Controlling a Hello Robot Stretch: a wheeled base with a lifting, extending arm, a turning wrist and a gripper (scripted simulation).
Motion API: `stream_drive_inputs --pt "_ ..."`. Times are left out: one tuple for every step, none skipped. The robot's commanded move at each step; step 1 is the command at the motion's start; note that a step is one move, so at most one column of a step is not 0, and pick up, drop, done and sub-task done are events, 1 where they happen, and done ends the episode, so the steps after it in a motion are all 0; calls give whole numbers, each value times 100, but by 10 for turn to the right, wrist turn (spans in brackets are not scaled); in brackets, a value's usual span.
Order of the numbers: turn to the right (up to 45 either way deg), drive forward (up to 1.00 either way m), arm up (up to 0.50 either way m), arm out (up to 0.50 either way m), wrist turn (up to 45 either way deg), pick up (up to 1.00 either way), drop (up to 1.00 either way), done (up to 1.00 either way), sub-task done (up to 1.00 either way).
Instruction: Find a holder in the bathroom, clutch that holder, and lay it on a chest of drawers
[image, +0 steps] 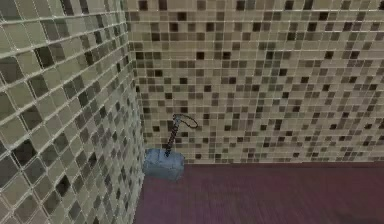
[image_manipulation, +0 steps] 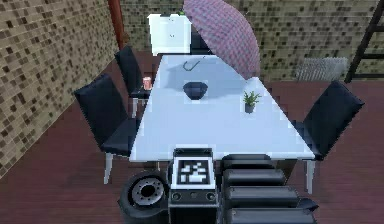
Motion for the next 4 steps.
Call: stream_drive_inputs --pt "0 30 0 0 0 0 0 0 0" --pt "450 0 0 0 0 0 0 0 0" --pt "0 100 0 0 0 0 0 0 0" --pt "90 0 0 0 0 0 0 0 0"
